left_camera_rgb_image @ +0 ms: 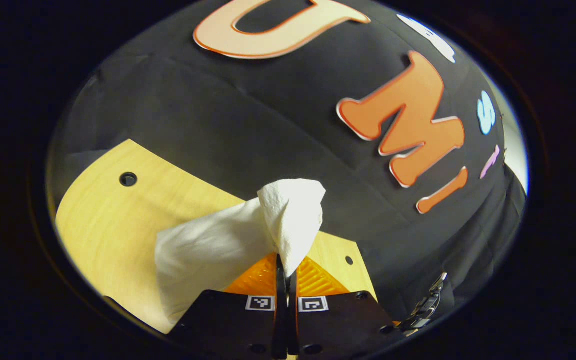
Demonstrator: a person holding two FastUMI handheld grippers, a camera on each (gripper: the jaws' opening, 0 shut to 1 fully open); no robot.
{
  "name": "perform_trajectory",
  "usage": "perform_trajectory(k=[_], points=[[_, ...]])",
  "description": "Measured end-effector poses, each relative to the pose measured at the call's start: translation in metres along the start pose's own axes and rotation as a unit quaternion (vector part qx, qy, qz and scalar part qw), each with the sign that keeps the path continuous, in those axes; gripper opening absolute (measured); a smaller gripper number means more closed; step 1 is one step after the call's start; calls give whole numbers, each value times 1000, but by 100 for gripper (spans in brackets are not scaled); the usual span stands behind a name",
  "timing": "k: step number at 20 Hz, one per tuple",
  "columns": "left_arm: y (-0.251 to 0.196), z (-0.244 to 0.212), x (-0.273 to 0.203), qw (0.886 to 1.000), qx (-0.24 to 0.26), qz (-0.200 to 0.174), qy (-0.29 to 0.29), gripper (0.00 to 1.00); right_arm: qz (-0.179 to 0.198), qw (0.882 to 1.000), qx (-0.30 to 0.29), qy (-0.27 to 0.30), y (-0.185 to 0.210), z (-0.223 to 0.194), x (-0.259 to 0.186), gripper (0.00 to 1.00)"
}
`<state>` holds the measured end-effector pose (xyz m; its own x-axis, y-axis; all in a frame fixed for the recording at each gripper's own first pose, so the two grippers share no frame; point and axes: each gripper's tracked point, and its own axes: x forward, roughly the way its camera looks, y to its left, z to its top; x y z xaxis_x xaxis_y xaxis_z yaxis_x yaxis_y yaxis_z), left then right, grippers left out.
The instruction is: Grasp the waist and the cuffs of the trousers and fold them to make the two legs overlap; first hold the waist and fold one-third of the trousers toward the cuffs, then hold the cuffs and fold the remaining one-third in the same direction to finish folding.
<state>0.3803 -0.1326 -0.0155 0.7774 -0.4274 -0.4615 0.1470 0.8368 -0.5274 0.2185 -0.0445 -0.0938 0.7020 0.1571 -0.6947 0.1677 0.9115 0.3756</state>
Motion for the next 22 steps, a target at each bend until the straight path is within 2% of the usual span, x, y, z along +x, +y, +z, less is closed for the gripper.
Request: perform_trajectory(k=[7,11,14,15,16,17,19,20,22], points=[[-25,-92,49,995,61,27,77,4,-14,1000,19,3,-45,2,-6,99],[-24,-142,68,982,123,61,133,4,-21,999,30,6,-64,-2,-12,99],[-21,-171,80,975,134,70,161,5,-26,999,39,5,-77,-4,-17,99],[-21,-189,87,973,136,70,170,5,-29,999,40,5,-80,-4,-19,99],[-21,-198,89,972,137,66,178,11,-31,999,42,3,-82,-4,-21,99],[-25,-202,83,972,136,61,183,10,-33,999,42,3,-83,-4,-23,99],[-40,-219,84,971,128,39,196,67,-34,999,41,1,-83,-5,-25,99],[-42,-219,83,971,137,42,194,96,-33,999,40,1,-82,-6,-28,99],[-37,-211,71,967,170,53,183,100,-29,999,30,-3,-77,-5,-31,99]])
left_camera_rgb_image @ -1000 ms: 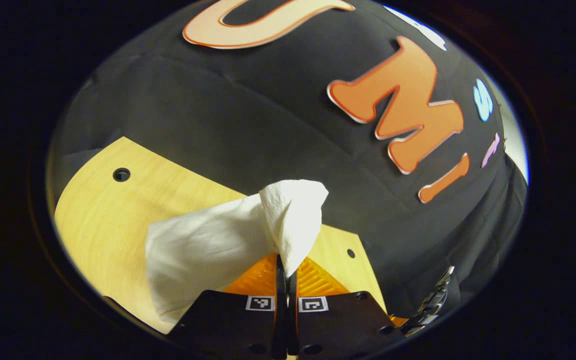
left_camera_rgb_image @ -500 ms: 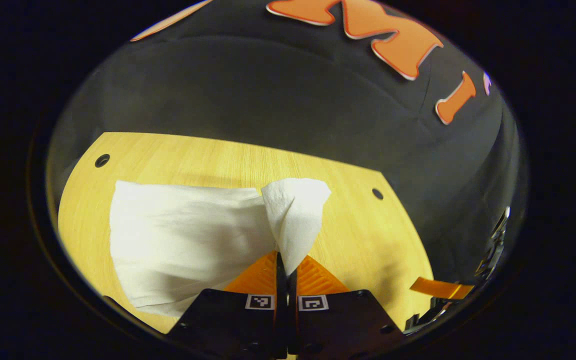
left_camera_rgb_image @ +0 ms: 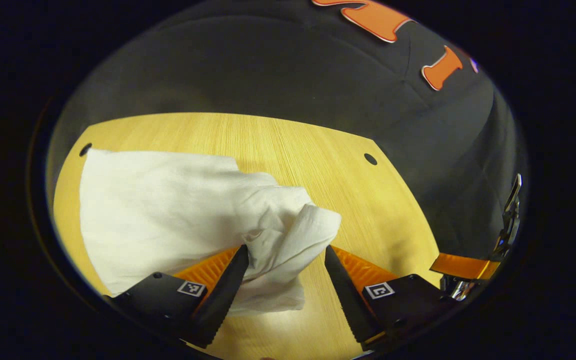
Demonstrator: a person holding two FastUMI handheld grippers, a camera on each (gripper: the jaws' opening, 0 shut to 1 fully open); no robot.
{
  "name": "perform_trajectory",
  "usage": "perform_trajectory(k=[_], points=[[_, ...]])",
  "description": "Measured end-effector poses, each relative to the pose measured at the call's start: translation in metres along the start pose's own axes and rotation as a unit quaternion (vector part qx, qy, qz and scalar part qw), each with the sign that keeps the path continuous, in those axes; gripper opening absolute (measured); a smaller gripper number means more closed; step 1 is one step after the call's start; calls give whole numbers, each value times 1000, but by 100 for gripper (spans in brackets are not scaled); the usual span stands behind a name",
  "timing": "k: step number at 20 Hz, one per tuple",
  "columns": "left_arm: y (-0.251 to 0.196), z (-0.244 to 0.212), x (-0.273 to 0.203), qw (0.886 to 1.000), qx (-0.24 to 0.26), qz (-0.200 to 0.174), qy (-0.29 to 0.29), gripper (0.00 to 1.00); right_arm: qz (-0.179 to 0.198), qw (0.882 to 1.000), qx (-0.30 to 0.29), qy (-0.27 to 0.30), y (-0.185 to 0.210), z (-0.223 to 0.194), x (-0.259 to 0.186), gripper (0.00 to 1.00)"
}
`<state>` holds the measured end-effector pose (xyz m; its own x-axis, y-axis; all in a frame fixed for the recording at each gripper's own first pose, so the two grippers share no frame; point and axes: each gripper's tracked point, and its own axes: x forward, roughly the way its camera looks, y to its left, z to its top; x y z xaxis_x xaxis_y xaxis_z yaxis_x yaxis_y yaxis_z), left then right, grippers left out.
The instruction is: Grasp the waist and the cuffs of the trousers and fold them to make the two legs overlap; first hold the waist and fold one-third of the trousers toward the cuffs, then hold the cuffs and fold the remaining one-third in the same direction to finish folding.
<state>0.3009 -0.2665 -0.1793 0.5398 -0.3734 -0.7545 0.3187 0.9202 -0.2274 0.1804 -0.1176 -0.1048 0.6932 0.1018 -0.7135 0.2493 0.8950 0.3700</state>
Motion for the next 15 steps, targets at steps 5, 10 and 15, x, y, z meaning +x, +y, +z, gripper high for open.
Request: perform_trajectory(k=[5,10,15], points=[[21,28,-75,997,38,22,-71,99,15,997,-68,-23,32,5,-13,98],[43,82,-165,980,43,80,-178,99,32,984,-158,-76,75,19,-33,99],[35,71,-172,953,27,143,-266,99,77,964,-208,-144,131,40,-60,98]])
